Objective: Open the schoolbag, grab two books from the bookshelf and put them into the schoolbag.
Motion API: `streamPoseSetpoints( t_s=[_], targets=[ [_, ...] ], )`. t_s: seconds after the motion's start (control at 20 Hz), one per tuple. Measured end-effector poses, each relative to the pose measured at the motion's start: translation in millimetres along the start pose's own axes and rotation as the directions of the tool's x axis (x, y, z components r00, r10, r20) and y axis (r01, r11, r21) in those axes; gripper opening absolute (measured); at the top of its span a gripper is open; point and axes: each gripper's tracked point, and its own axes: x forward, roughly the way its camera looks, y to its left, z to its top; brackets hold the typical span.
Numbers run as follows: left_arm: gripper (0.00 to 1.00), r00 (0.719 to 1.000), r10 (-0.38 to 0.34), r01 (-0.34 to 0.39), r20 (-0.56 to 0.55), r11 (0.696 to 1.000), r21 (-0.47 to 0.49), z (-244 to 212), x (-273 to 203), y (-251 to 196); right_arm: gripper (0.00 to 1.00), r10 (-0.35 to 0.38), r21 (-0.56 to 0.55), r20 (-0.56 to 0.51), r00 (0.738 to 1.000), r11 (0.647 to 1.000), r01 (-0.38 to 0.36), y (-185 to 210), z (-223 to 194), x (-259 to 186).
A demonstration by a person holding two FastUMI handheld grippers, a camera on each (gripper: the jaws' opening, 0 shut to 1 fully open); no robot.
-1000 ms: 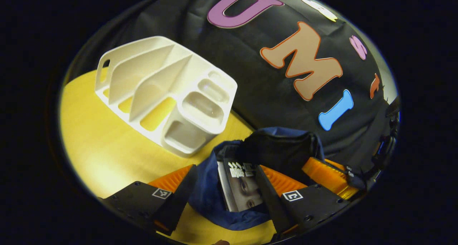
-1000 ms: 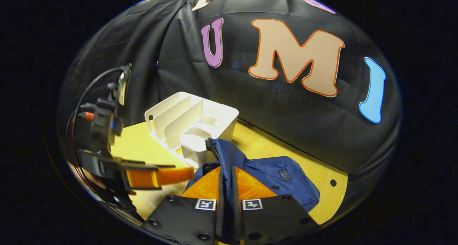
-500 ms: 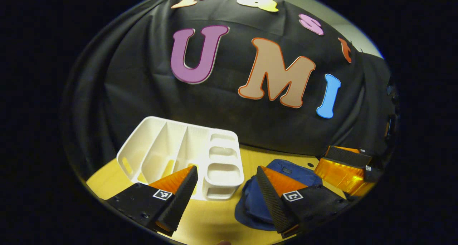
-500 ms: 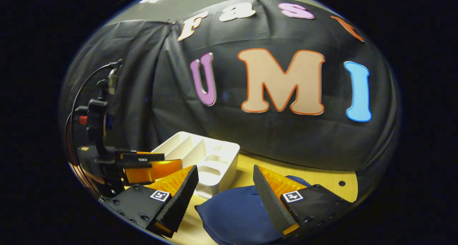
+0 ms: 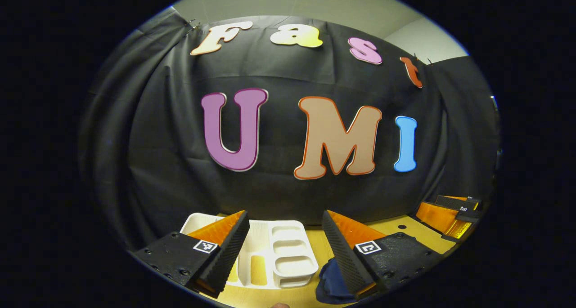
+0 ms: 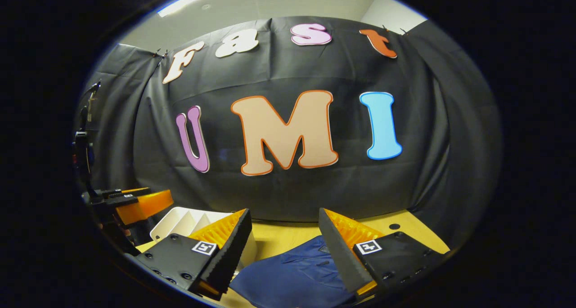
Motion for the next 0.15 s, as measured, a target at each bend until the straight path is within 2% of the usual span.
streamPoseSetpoints(
  t_s=[0.05, 0.15],
  targets=[
    [0.94, 1.0, -0.008, 0.008, 0.026, 1.0, 0.021, 7.5, 0.6, -1.8, 0.99, -0.009, -0.002, 0.01, 1.0, 1.0, 0.009, -2.1, 5.4, 0.0],
    [0.94, 0.999, -0.032, 0.03, 0.04, 0.999, 0.034, 13.5, 5.5, -8.5, 0.96, -0.022, 0.002, 0.023, 0.999, 1.0, 0.022, -4.1, 11.8, -0.5]
  ],
)
